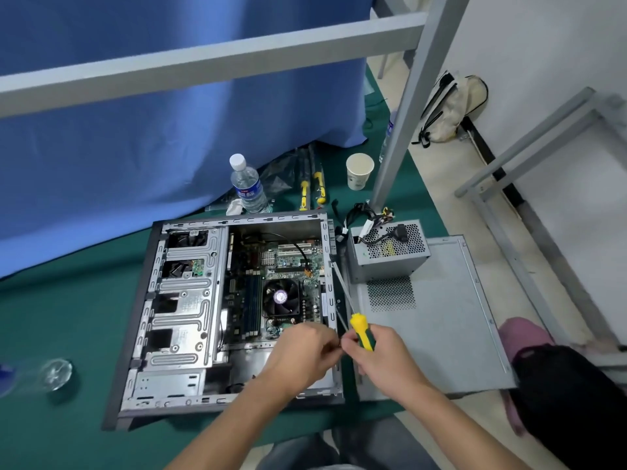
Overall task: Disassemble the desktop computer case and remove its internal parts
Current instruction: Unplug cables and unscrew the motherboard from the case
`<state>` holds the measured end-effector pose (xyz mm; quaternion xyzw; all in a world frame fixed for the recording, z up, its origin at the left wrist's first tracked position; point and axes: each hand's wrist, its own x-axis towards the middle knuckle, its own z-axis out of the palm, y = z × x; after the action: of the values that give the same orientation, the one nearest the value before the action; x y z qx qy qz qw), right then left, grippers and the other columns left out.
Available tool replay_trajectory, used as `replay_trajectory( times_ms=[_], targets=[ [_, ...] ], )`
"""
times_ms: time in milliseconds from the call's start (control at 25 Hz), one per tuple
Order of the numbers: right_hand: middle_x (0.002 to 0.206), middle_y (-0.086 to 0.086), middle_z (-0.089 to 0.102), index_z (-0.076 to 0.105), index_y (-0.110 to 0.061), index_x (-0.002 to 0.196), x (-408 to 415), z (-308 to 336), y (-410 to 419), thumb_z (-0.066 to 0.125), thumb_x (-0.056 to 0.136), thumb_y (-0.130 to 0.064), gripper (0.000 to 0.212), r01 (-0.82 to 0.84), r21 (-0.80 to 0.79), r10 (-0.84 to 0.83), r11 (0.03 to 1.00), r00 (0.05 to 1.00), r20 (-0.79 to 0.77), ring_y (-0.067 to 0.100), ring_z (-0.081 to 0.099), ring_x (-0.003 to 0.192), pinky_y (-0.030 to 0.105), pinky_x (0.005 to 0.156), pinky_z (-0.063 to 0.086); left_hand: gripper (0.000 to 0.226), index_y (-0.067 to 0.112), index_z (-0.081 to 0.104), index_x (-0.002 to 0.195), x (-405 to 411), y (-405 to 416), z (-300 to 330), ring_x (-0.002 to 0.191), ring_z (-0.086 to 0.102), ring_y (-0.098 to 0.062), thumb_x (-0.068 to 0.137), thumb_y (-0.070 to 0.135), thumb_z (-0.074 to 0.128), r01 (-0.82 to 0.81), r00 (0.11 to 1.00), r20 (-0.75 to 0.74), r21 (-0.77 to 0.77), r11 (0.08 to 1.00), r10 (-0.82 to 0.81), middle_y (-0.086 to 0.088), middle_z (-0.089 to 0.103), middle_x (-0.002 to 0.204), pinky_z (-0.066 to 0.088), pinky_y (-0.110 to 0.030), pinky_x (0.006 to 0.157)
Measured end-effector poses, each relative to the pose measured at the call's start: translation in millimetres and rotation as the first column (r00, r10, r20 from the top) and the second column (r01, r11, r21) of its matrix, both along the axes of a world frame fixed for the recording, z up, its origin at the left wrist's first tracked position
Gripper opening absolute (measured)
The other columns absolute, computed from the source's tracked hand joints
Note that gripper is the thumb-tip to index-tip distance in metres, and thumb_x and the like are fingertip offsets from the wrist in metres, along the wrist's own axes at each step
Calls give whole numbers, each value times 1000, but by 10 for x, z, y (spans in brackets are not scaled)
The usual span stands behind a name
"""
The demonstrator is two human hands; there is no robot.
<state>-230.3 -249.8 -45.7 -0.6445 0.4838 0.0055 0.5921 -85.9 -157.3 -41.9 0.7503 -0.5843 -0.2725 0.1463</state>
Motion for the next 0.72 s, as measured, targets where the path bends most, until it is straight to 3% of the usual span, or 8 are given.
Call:
replay_trajectory(
  times_ms=[80, 200, 360, 480, 560, 720],
  targets=[
    [65, -4, 66, 69, -25, 80, -49, -78, -54, 68, 89, -30, 10, 38, -76, -39, 996, 999, -4, 8, 61, 55, 16, 54, 47, 17, 26, 72, 100, 5, 23, -20, 82, 60, -4, 93, 37, 62, -90, 993, -83, -16, 996, 89, 12, 70, 92, 51, -25, 77],
    [67, 5, 63, 67, -20, 79, -158, -291, -198, 64, 92, -32, 18, 131, -163, -142, 978, 988, -59, 19, 57, 57, 30, 57, 49, 41, 29, 57, 131, 161, 149, -129, 116, 50, -4, 91, 39, 61, -248, 964, 84, -41, 968, 251, 14, 60, 124, 37, -23, 108],
    [66, 8, 58, 61, -8, 75, -228, -678, -206, 61, 94, -29, 28, 65, -233, -116, 970, 970, -213, 19, 49, 56, 37, 60, 47, 72, 16, 30, 152, 751, 443, -329, 145, 23, -26, 90, 37, 61, -510, 804, 343, -20, 860, 485, -10, 27, 157, 16, -43, 119],
    [71, 8, 60, 58, -8, 74, -180, -958, -98, 61, 94, -30, 29, 42, -248, -112, 968, 954, -277, 27, 56, 65, 38, 63, 47, 86, 24, 2, 157, 1049, 681, -518, 150, -10, -24, 93, 45, 55, -497, 810, 440, 166, 852, 387, -8, -10, 163, -3, -50, 119],
    [79, 7, 63, 60, -12, 79, -114, -1122, 15, 62, 94, -30, 23, 4, -254, -87, 967, 945, -316, 26, 60, 72, 33, 64, 46, 88, 29, 5, 157, 1087, 748, -638, 149, -16, -24, 90, 34, 61, -463, 828, 435, 176, 869, 354, -8, -15, 163, -4, -52, 119],
    [84, 5, 65, 63, -15, 85, 26, -1337, 208, 63, 94, -28, 16, 28, -275, -124, 961, 933, -338, 23, 60, 76, 29, 66, 44, 96, 29, 24, 155, 1082, 785, -720, 151, -4, -27, 73, 1, 64, -477, 811, 427, 84, 875, 401, -11, -1, 164, 3, -55, 118]
  ],
)
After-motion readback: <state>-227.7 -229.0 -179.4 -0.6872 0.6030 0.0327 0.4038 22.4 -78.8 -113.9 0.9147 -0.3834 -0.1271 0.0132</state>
